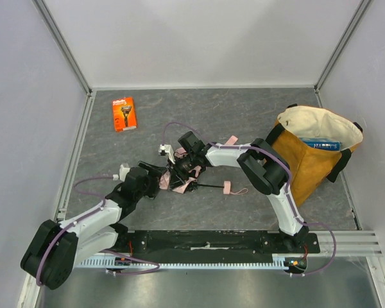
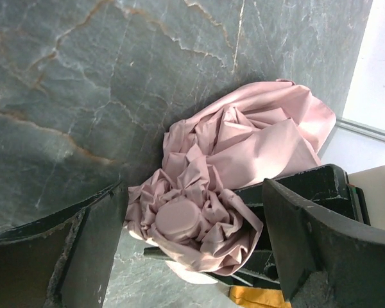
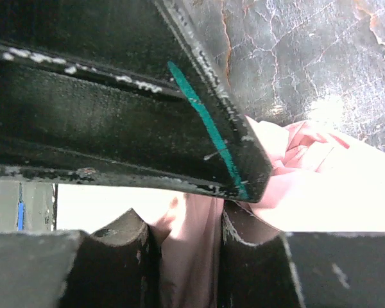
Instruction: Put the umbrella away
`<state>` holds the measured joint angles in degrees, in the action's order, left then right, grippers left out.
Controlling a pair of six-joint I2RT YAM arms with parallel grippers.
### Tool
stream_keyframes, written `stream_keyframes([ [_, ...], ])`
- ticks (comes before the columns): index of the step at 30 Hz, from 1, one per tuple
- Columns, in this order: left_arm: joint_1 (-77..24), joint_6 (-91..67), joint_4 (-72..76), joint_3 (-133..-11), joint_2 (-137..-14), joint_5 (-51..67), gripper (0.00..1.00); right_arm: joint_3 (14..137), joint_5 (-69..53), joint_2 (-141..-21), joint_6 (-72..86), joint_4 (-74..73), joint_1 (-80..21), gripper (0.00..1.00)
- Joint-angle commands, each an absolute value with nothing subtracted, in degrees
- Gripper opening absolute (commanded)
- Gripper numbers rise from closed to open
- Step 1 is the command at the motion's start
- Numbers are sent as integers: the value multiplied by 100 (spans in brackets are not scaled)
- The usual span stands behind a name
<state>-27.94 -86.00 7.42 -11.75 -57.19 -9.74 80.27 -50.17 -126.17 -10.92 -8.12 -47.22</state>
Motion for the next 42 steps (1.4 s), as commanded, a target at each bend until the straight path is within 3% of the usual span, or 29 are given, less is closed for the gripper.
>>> stream_keyframes([
  [1,-2865,-8964,-546,-1011,-5660,-677,93,7488,-3762,-13307,-1011,-1617,-4685,0],
  [9,-3102,-9079,-18,-1335,-6600,-527,94,7479,-3849,-13201,-914,-1538,-4685,0],
  [18,-3217,-9334,404,-1370,-7557,-1037,76,7427,-3867,-13122,-984,-1547,-4737,0],
  [23,-3243,-9220,1036,-1196,-7910,-1072,45,7400,-3797,-13104,-1046,-1608,-4772,0],
  [30,-3243,-8842,810,-1019,-7278,-1160,4,7392,-3525,-13078,-993,-1609,-4799,0],
  [42,-3243,-8754,-395,-1397,-7268,-827,2,6795,-2031,-11972,-378,-1275,-4825,67],
])
